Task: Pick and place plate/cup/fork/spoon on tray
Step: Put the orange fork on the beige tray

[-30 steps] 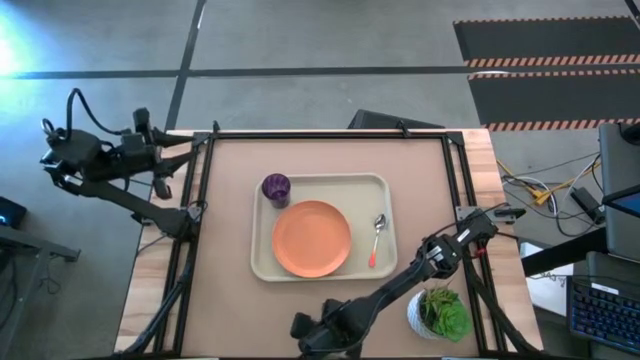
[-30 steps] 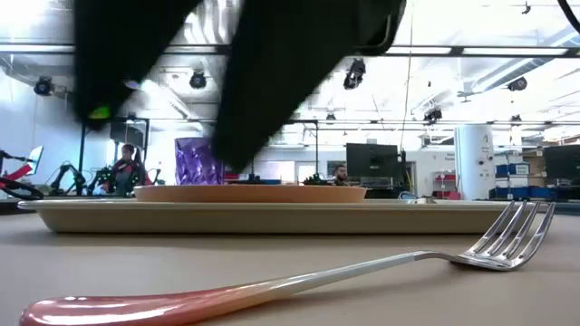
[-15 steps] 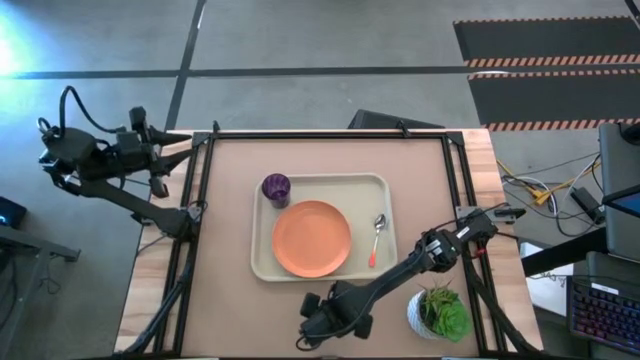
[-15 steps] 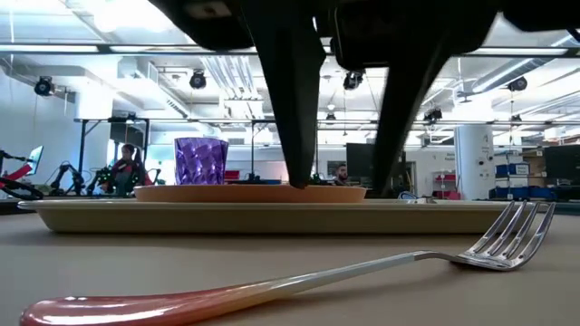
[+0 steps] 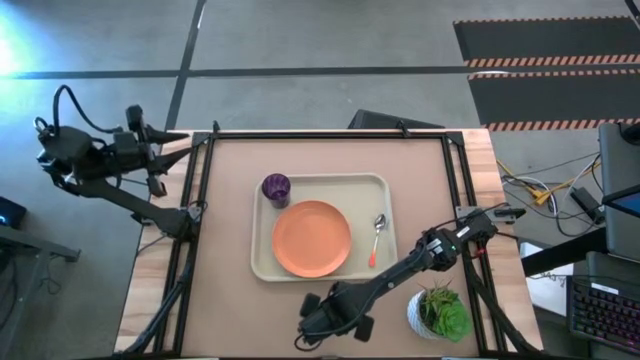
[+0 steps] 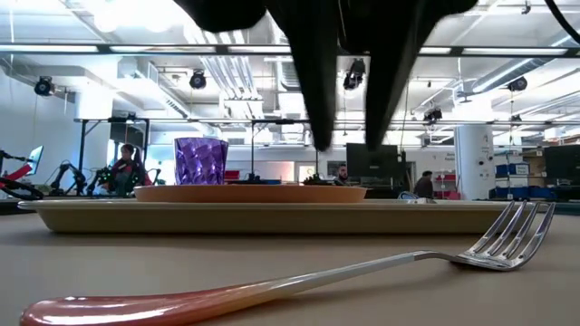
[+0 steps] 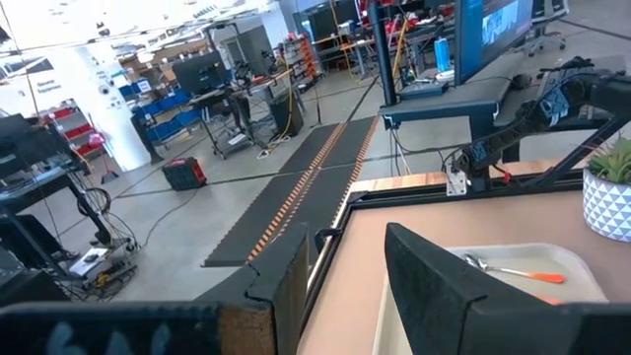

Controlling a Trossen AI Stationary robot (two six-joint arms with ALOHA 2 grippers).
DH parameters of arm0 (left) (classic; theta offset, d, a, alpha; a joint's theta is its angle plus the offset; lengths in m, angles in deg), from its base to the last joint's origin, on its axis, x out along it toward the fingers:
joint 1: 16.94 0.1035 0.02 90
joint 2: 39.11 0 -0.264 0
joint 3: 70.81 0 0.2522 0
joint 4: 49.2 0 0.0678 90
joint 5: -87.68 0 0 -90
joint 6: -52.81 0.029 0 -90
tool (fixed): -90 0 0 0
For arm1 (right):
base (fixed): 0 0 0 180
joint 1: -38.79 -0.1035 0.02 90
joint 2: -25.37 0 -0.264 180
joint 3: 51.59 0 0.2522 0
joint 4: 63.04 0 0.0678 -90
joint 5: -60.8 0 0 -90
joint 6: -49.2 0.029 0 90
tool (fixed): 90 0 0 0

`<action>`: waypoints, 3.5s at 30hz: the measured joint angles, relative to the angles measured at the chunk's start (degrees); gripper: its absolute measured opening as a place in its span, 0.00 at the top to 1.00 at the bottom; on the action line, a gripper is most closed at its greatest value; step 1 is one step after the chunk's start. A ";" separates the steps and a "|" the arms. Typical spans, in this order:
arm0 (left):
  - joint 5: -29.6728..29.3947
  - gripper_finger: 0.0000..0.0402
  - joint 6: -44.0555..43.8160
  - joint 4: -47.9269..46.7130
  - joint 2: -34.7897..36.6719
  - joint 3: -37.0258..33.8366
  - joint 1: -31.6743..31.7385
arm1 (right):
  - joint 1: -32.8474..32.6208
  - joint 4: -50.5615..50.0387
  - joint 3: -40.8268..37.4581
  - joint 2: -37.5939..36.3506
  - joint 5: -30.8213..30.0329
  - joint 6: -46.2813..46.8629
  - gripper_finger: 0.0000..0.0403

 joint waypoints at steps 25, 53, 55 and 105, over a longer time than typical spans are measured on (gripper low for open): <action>0.05 0.70 1.08 0.04 2.34 0.00 0.04 | -1.08 -2.82 -0.13 0.35 5.02 -9.59 0.93; 0.06 0.70 -3.54 0.75 1.00 0.02 0.00 | 3.68 -11.84 -0.37 0.42 5.88 -86.95 0.59; 0.10 0.70 -4.06 2.05 0.58 0.02 0.00 | 4.11 -15.22 -0.37 0.42 5.93 -95.63 0.60; 3.36 0.70 -15.07 7.61 -3.94 0.04 0.02 | 3.07 1.39 -1.92 4.28 9.15 -127.54 0.64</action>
